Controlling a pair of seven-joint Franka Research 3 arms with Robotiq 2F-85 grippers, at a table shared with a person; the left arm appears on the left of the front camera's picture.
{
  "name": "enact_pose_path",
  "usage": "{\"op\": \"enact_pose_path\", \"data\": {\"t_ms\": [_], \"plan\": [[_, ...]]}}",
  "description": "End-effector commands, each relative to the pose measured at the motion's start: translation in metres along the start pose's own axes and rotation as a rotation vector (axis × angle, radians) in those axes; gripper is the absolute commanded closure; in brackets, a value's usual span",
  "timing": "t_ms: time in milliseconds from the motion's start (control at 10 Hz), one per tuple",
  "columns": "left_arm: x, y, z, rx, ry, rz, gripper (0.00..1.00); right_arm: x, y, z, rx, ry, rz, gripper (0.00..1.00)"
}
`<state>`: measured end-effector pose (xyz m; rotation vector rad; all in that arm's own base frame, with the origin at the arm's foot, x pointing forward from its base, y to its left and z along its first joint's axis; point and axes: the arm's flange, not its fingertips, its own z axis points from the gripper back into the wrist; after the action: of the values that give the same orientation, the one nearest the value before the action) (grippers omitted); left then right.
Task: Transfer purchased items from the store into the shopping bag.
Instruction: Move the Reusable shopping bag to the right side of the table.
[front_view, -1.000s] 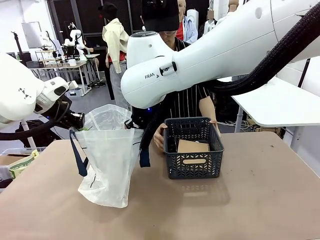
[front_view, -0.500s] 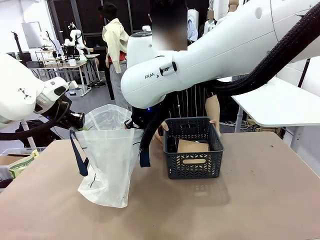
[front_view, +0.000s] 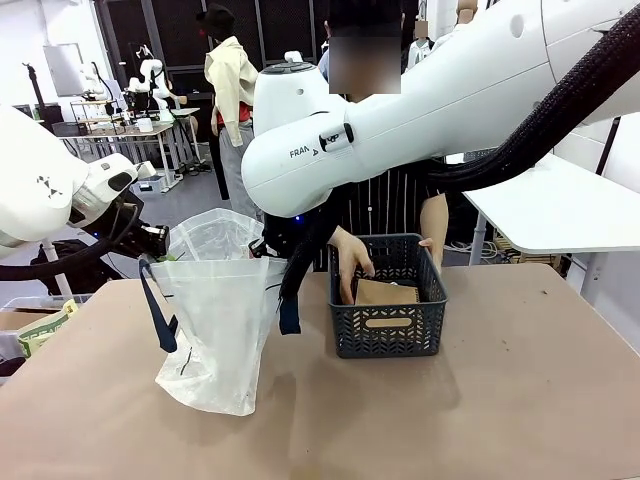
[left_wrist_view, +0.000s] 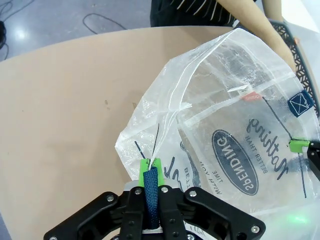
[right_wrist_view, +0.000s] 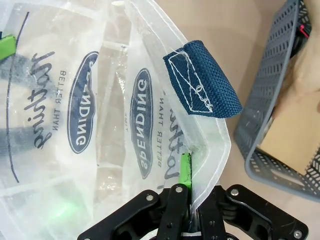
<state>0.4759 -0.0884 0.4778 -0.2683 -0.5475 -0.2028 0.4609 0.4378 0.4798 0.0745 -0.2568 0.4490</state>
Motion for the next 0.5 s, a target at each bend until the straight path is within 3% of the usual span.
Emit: {"op": "enact_pose_path", "data": {"t_ms": [0,400], "plan": [[0.0014,0.0034,0.0008,0.003,-0.006,-0.005,1.00,-0.0019,-0.0001,-0.0005,-0.002,-0.002,-0.017,1.00],[0.0014,0.0034,0.0008,0.003,-0.006,-0.005,1.00,-0.0019,-0.0001,-0.0005,-0.002,-0.002,-0.017,1.00]]}}
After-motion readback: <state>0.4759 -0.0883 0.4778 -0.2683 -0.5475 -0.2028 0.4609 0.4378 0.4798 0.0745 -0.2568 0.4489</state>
